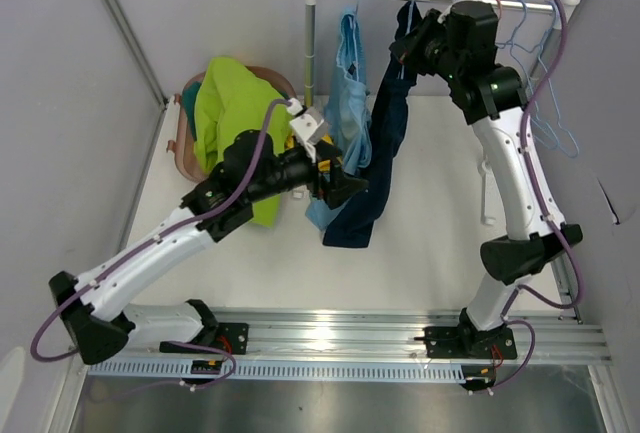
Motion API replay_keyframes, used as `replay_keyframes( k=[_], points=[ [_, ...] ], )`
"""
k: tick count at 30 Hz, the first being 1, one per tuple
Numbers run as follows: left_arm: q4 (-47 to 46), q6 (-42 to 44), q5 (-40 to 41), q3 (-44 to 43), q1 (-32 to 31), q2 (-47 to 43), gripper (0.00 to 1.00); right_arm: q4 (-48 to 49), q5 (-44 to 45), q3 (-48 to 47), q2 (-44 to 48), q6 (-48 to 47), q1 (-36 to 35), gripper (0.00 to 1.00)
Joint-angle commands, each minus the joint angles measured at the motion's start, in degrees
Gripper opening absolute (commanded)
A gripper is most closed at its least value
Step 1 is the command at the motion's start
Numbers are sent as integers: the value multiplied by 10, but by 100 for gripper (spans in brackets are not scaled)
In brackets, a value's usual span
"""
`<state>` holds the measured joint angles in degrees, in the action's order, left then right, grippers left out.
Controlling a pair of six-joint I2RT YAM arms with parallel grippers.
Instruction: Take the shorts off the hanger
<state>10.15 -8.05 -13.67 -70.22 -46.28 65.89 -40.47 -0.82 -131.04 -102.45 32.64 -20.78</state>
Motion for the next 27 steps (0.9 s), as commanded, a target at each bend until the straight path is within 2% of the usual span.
replay_keyframes(
  k=[1,5,14,16,18,19,20,25,27],
  points=[
    [-85,-2,-41,-39,-23,51,99,54,7,13,66,12,-1,0],
    [-118,8,-33,-69,-61,101,99,55,7,38,97,21,-1,0],
    [-154,12,-15,-122,-86,187,99,44,6,71,151,14,-2,0],
    [-161,10,-7,-129,-87,200,95,43,5,76,157,15,-2,0],
    [-165,9,1,-136,-90,211,32,43,5,79,161,14,-2,0],
    [-164,8,9,-136,-91,214,31,43,4,80,162,14,-1,0],
    [-163,7,18,-136,-92,216,0,43,4,80,163,14,0,0],
    [-160,13,28,-99,-113,184,0,44,1,74,161,12,13,0],
    [-169,13,43,-39,-131,159,0,42,-11,63,150,15,34,0]
  ],
)
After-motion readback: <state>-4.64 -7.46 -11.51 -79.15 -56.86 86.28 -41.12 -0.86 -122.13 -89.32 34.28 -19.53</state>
